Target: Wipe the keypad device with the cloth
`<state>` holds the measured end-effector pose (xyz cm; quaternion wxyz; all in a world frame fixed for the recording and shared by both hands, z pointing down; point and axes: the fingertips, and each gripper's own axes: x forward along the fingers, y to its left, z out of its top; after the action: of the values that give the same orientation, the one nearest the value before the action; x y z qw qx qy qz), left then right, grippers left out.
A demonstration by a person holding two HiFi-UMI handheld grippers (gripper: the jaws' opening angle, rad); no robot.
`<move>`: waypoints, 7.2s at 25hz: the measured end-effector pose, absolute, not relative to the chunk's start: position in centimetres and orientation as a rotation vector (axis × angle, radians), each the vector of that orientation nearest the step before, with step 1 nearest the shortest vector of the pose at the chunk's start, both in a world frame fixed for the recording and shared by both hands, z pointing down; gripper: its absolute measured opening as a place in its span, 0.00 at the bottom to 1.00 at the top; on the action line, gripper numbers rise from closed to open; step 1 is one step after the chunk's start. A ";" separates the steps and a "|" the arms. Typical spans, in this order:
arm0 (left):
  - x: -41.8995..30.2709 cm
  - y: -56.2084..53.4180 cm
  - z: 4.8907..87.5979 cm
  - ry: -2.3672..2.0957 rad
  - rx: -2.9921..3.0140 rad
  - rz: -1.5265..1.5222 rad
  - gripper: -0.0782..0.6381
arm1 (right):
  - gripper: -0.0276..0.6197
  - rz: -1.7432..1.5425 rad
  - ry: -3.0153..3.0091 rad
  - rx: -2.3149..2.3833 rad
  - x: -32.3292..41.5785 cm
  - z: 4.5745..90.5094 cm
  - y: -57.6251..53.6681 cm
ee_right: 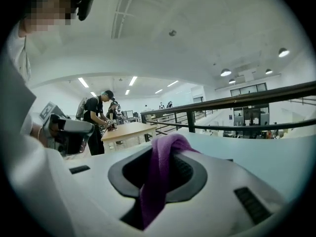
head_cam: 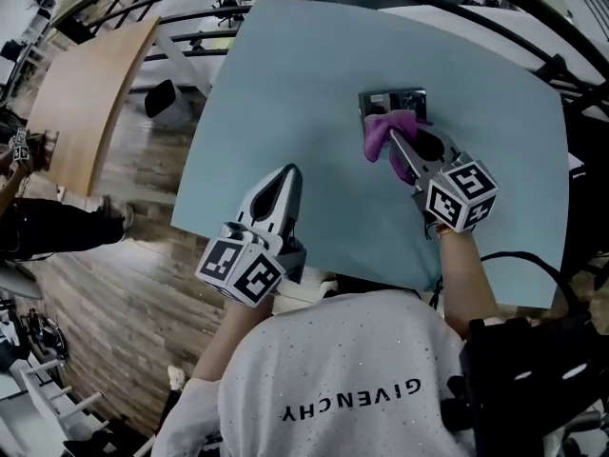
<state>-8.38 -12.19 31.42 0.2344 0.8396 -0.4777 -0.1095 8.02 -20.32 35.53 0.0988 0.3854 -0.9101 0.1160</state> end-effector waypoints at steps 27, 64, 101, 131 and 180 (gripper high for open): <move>-11.0 -12.4 36.5 -1.415 2.082 -0.169 0.11 | 0.16 0.548 -2.545 1.395 13.5 42.6 -29.2; -12.2 -10.3 37.6 -1.459 2.009 -0.150 0.11 | 0.16 0.380 -2.778 1.176 6.3 40.9 -24.9; -12.0 -10.6 37.7 -1.445 2.008 -0.152 0.11 | 0.16 0.739 -2.453 1.687 20.5 45.4 -28.0; -12.9 -9.3 38.5 -1.441 1.974 -0.199 0.11 | 0.16 0.553 -2.540 1.129 6.5 46.1 -24.0; -13.9 -9.1 38.6 -1.420 1.979 -0.237 0.11 | 0.16 0.434 -2.508 1.056 6.2 47.6 -22.7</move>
<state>-13.89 -9.06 38.56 0.3403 0.7603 -0.5457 -0.0910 6.22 -22.68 47.62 0.1919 0.3760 -0.8932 0.1547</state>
